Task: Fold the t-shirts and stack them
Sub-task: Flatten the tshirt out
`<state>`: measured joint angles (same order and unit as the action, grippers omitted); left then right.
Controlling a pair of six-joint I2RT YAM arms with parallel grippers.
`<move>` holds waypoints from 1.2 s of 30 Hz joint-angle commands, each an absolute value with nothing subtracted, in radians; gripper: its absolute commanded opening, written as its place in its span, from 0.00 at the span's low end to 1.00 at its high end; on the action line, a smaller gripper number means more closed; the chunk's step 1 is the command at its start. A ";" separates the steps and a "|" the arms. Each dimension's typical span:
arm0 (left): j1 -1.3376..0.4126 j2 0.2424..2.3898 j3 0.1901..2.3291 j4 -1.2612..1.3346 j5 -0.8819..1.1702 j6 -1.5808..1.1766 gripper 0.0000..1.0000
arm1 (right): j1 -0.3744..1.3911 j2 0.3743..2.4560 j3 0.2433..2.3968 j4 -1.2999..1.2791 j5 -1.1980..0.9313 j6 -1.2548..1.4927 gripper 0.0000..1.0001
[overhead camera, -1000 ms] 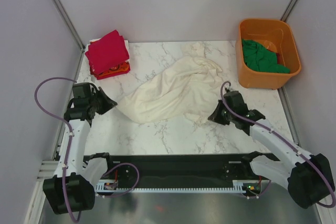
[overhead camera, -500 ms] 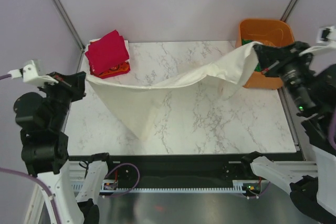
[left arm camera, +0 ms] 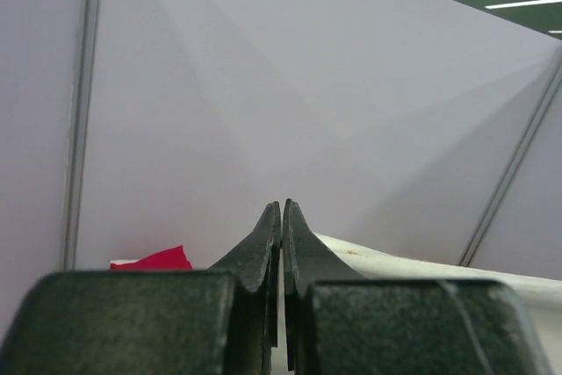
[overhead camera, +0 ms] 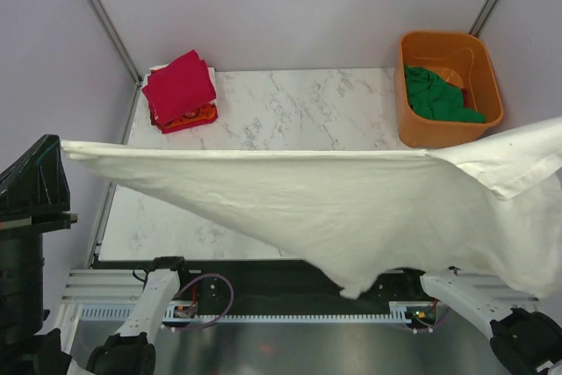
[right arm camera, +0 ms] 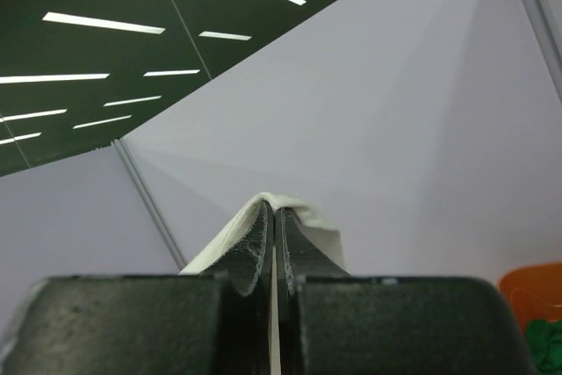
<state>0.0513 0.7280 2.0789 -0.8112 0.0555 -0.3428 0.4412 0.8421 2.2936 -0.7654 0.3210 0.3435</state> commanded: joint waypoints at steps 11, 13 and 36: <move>-0.058 1.089 1.953 -0.871 -0.206 -0.221 0.02 | 0.483 1.256 2.106 -0.623 0.471 0.276 0.00; -0.057 1.130 1.840 -0.833 -0.212 -0.235 0.02 | 0.465 1.342 2.028 -0.592 0.468 0.278 0.00; 0.134 1.721 1.844 -0.767 -0.144 -0.325 0.97 | 0.268 2.099 2.127 -0.360 0.232 0.363 0.98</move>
